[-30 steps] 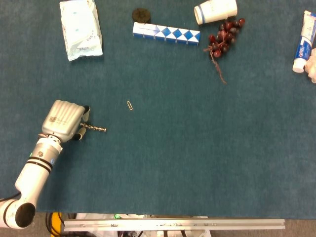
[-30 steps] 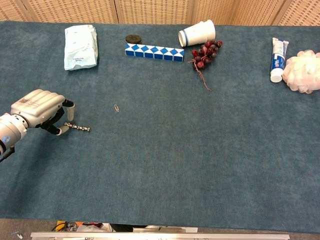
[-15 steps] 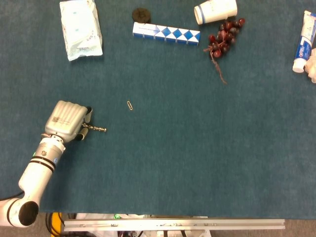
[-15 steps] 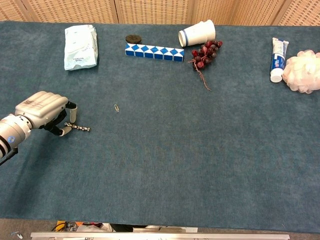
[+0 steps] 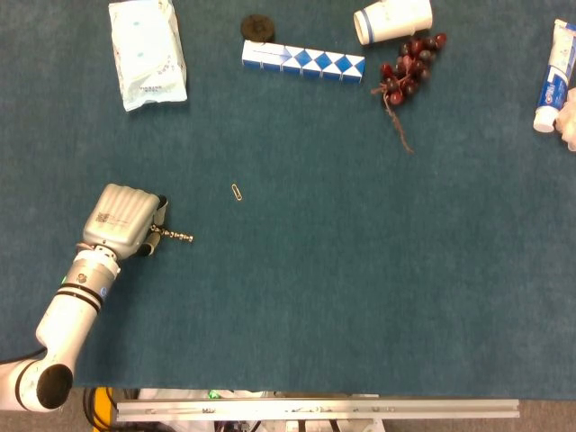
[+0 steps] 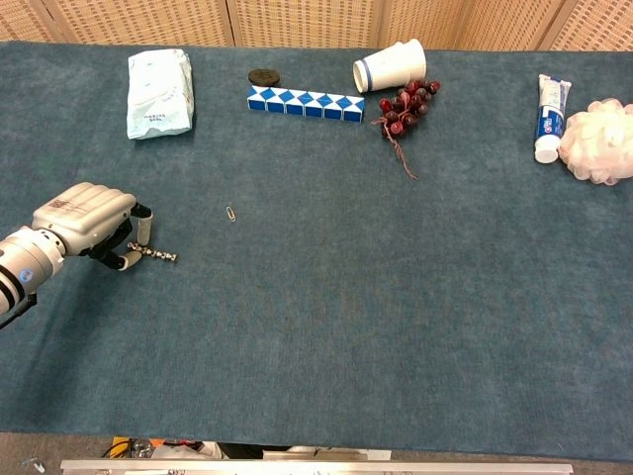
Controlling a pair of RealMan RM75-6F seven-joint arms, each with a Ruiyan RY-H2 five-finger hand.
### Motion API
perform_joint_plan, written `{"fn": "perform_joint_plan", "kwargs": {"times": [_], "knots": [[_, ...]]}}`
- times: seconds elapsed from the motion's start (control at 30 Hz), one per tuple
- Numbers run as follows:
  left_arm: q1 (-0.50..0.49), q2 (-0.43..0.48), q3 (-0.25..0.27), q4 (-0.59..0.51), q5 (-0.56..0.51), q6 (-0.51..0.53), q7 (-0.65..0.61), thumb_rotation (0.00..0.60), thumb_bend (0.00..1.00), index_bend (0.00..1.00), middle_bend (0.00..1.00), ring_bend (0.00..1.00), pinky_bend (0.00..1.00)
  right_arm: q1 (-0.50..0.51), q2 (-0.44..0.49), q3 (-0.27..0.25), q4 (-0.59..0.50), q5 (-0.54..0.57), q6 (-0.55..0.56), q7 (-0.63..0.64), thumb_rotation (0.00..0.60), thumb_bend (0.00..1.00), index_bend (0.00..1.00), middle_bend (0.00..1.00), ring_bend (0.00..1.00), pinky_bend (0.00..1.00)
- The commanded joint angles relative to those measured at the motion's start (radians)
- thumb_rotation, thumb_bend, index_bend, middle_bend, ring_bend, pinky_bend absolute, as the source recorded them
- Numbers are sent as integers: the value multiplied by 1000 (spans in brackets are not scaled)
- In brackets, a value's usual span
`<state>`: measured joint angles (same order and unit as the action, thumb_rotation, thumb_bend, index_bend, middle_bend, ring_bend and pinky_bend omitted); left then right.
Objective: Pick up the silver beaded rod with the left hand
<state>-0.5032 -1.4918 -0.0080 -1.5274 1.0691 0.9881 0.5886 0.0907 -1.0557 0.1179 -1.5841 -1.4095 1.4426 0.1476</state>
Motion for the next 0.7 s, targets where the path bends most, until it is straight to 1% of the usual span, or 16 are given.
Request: {"fn": "perform_joint_plan", "kwargs": {"times": [0.03,0.7], "knots": [[-2,-1,1,1,-2,-1,-1,600,333,506,839,846,984,0,0,0,0,0,0,0,600,299,39,195,142,258],[-14,-7,6,4,-11,14,-6,600,352,561,857,860,988,-8,4,1,-5,0,7,0,600,299,39,198,142,258]]}}
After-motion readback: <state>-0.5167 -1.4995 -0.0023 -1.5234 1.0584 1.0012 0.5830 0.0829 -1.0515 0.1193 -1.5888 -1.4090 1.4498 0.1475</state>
